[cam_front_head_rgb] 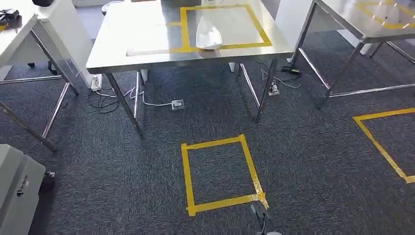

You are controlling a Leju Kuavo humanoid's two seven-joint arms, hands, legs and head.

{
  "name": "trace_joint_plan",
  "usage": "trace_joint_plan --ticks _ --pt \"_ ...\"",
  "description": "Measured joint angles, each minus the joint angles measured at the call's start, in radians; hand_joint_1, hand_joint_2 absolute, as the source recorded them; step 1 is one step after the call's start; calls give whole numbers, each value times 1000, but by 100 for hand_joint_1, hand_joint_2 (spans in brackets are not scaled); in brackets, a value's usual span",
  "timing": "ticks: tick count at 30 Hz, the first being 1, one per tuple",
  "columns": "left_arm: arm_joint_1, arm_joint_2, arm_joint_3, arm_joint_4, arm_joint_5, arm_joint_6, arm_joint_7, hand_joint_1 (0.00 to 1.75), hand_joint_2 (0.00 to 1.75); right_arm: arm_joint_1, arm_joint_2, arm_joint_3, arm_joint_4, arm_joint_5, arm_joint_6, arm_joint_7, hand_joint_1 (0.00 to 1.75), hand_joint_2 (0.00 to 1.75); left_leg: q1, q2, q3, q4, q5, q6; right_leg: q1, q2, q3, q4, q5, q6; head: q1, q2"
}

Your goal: Take the parts from the cabinet and place them on the table.

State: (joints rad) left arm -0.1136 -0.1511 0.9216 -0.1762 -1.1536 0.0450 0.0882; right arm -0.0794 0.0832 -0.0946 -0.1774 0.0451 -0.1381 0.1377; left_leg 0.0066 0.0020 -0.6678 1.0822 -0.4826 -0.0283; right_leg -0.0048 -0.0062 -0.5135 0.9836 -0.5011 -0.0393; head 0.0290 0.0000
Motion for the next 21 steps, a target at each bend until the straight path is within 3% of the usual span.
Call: trace_joint_plan --ticks 1,2,3,4,5,6,7,8,9,10,11,12,13,14,16,21 --pt "1 0 0 0 0 5 -6 0 175 3 -1 -2 0 -12 7 -10 0 0 2 0 -19 72 -61 -5 0 0 -13 0 11 -1 -2 0" --pt "2 0 0 0 -1 8 -2 0 175 6 -1 -4 0 -19 13 -14 0 0 3 0 -36 143 -102 -10 1 -1 -23 1 20 -1 -1 0" --pt "2 0 0 0 -5 13 16 0 175 9 -1 -8 0 -25 19 -19 0 0 3 0 -48 205 -114 -13 2 -2 -35 3 28 0 -2 0" --pt "3 0 0 0 -8 15 26 0 175 11 -1 -10 0 -27 23 -22 0 175 3 0 -46 236 -102 -14 2 -3 -46 6 36 1 -2 0" --pt "5 1 0 0 -9 17 32 0 175 11 -1 -13 0 -27 22 -25 0 175 3 0 -22 222 -67 -14 2 -3 -60 10 43 3 -1 0" --pt "6 2 0 0 -10 18 36 0 175 11 -1 -16 0 -27 22 -26 0 175 3 0 23 165 -33 -12 1 -3 -72 16 48 6 -2 0" --pt "6 2 0 0 -10 18 37 0 175 11 0 -18 0 -27 22 -26 0 175 3 0 89 73 -12 -9 0 -3 -82 23 51 10 -2 0" --pt "5 3 0 -1 -10 19 37 0 0 11 0 -18 0 -28 22 -26 0 175 3 0 150 -24 -34 -4 0 -5 -84 31 54 14 -1 0" --pt "9 6 -4 -1 0 19 37 0 0 12 -1 -18 -3 -28 23 -27 0 175 -4 -1 185 -69 -57 0 4 -5 -91 35 57 19 -1 0" --pt "16 8 -15 -1 17 18 36 0 0 12 -1 -18 -8 -28 23 -28 0 175 -5 -2 176 -64 -52 6 4 -6 -91 36 62 26 1 0" --pt "25 9 -28 -2 37 18 34 0 0 13 -2 -18 -11 -28 26 -30 0 0 -4 -1 168 -72 -53 11 4 -5 -91 36 65 30 -1 0" --pt "34 10 -44 -2 65 18 33 0 0 15 -4 -18 -16 -28 31 -30 0 0 -2 1 168 -76 -54 12 7 -5 -91 37 51 17 1 0" --pt "44 13 -59 -3 94 18 30 0 0 21 -6 -18 -21 -29 35 -34 0 0 -4 1 168 -75 -56 15 7 -3 -92 36 54 0 0 0" --pt "52 17 -73 -7 119 18 26 0 0 26 -7 -18 -25 -29 38 -38 0 0 -5 1 168 -74 -55 20 7 -3 -90 33 58 5 0 0" --pt "63 25 -108 -16 174 17 20 0 0 37 -9 -18 -30 -30 42 -45 0 0 -6 1 164 -71 -51 26 5 -4 -89 29 71 28 0 0" --pt "92 41 -216 -38 324 6 3 0 0 66 -19 -16 -51 -34 57 -58 0 0 -8 2 161 -69 -48 29 4 -2 -90 26 79 31 0 0"
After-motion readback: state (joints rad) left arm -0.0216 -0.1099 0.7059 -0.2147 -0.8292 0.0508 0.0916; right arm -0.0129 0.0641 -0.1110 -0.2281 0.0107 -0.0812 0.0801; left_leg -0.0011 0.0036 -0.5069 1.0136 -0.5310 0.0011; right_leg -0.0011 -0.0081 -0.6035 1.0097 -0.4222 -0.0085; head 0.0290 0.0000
